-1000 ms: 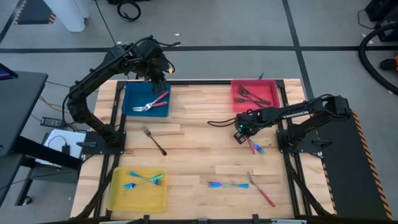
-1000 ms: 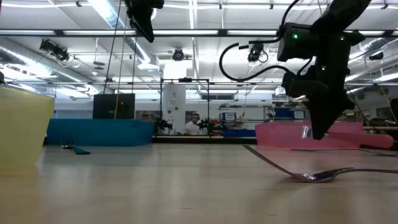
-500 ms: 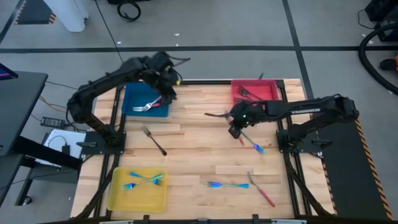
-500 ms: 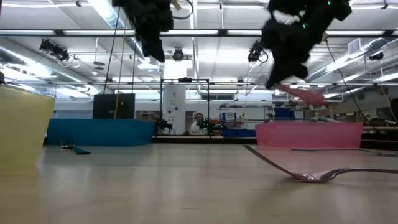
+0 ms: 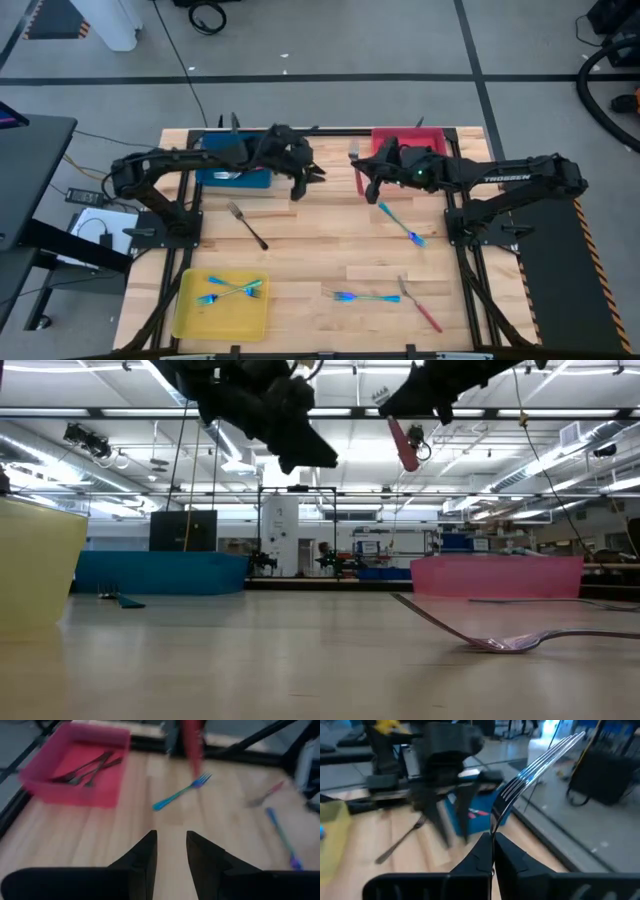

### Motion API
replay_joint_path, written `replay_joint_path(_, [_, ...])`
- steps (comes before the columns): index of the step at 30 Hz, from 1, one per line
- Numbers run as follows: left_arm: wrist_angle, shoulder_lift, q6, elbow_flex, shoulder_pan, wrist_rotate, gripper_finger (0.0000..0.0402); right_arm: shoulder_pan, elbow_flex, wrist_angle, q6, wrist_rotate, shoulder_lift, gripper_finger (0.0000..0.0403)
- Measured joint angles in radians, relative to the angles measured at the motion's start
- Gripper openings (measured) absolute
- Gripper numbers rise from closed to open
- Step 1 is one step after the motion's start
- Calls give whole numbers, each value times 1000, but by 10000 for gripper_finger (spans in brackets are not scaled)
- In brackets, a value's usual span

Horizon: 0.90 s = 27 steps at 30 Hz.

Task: Sort silverware by color (type)
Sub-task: Put the red fork into the blue bin

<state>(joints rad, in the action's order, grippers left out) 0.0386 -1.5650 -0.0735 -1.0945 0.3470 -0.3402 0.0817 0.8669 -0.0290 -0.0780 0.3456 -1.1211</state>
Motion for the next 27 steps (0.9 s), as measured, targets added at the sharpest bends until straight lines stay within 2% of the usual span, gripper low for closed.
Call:
replay_joint_path(6, [-155, 0, 87, 49, -74, 0, 105, -3, 0, 116, 96, -7, -35, 10])
replay_joint_path(12, [-278, 0, 123, 49, -116, 1, 105, -12, 0, 161, 107, -63, -81, 10])
replay_joint_path(27, [-320, 1, 142, 49, -120, 3, 105, -64, -1, 255, 94, -84, -171, 10])
